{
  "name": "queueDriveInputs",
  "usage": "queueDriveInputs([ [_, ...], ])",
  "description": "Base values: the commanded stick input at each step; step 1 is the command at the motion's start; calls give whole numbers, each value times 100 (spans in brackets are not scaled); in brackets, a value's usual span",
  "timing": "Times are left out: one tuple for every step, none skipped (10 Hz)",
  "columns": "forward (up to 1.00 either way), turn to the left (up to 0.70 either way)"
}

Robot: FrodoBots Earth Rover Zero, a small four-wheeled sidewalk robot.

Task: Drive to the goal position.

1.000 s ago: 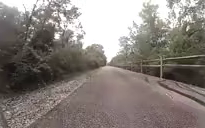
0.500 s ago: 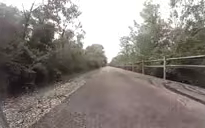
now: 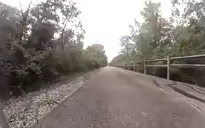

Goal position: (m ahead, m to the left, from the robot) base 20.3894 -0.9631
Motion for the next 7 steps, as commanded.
queueDriveInputs([
  [70,0],
  [70,0],
  [70,0],
  [70,0],
  [70,0],
  [70,0],
  [70,0],
])
